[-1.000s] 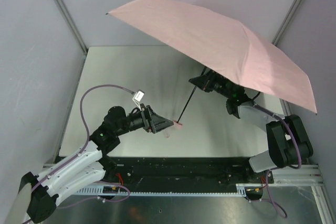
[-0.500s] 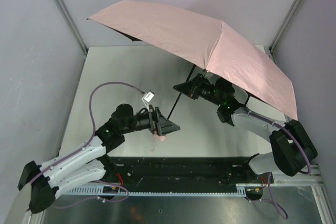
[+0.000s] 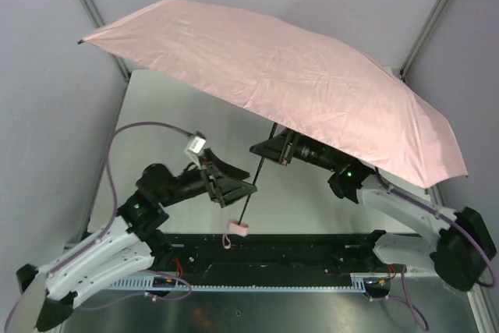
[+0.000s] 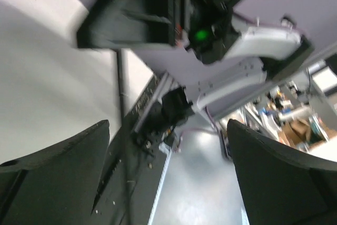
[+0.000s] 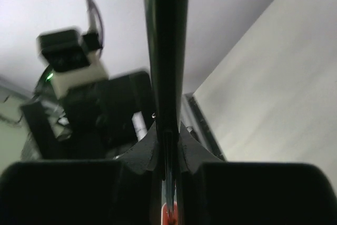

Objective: Put away the umbrella

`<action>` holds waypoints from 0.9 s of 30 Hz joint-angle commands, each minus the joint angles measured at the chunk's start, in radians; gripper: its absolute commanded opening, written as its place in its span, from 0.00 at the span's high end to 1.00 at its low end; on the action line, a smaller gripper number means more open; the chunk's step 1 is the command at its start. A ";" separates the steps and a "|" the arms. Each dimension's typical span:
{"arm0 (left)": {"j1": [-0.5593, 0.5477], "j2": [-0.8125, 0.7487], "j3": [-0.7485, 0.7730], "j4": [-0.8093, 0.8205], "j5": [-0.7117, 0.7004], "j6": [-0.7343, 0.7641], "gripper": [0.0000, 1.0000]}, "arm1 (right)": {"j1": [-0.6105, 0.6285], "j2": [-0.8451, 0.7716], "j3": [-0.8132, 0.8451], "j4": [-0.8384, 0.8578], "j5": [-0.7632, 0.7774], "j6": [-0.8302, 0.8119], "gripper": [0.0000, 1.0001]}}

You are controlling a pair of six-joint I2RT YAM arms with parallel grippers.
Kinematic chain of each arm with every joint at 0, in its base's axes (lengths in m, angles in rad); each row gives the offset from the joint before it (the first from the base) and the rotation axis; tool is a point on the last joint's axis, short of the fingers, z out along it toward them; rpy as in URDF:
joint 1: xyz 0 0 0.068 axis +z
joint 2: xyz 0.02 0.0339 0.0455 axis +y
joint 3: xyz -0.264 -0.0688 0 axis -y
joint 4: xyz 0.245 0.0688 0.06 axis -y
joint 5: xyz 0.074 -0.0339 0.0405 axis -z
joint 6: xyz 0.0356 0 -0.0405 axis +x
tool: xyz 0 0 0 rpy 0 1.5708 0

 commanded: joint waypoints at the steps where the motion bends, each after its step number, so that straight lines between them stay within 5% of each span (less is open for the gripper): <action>1: 0.016 -0.119 -0.009 -0.105 -0.200 0.062 0.02 | 0.046 -0.168 0.034 -0.115 -0.029 -0.079 1.00; 6: 0.015 -0.080 -0.026 -0.102 -0.149 0.022 0.01 | 0.045 -0.191 0.032 -0.097 -0.034 -0.088 1.00; 14: -0.067 0.151 -0.002 0.127 0.145 0.019 0.06 | 0.029 -0.096 0.030 0.099 -0.108 -0.001 1.00; 20: -0.091 0.140 0.036 -0.039 -0.111 0.084 0.89 | 0.021 -0.104 0.027 0.044 -0.085 -0.008 1.00; 22: -0.095 0.116 0.056 -0.086 -0.187 0.112 0.97 | 0.023 -0.126 0.027 -0.067 0.021 -0.035 0.97; 27: -0.220 0.073 0.127 -0.202 -0.562 0.167 1.00 | 0.082 -0.129 0.064 -0.290 0.348 -0.101 0.52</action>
